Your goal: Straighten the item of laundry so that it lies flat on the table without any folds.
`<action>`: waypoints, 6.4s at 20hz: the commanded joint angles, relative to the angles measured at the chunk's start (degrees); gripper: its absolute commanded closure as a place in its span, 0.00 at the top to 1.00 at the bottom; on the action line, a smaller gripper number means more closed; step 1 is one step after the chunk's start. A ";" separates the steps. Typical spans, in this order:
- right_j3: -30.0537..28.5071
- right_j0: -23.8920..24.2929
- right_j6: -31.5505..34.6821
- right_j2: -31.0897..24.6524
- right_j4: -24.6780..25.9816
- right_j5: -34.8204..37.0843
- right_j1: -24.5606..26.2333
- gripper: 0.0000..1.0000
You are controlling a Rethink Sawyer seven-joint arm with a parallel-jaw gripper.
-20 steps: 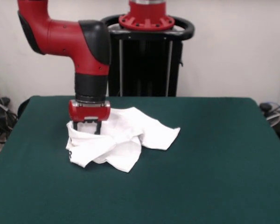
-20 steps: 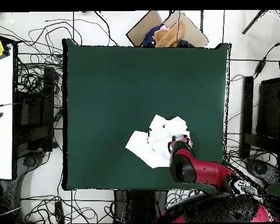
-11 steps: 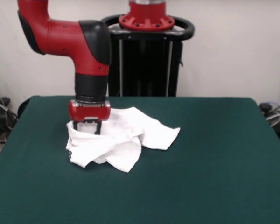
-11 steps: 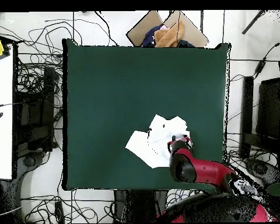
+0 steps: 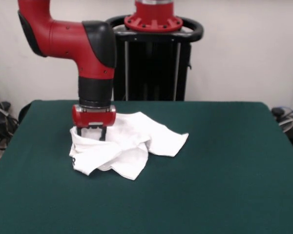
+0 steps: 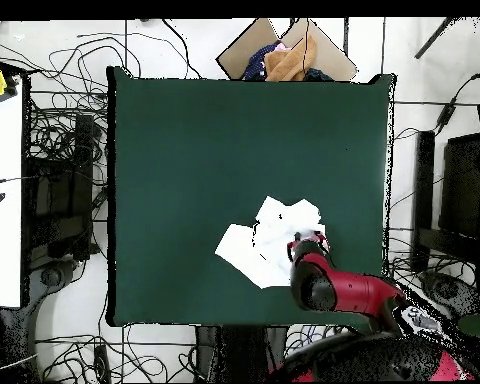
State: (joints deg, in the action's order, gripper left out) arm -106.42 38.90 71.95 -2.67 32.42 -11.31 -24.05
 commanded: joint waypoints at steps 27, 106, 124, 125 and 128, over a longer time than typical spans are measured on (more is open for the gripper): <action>-4.61 -15.75 16.65 0.36 -23.13 1.88 0.46 1.00; -19.89 -3.07 7.98 -9.51 -34.03 39.64 -34.07 0.00; -0.06 6.55 -7.34 -19.99 -32.10 59.38 -24.31 0.00; 3.12 6.65 -8.49 -20.17 -30.53 61.40 -22.81 0.00; 11.04 6.86 -11.10 -20.73 -26.13 64.92 -20.03 0.00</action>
State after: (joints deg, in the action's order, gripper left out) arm -112.11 45.29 71.94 -16.97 0.69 42.84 -52.57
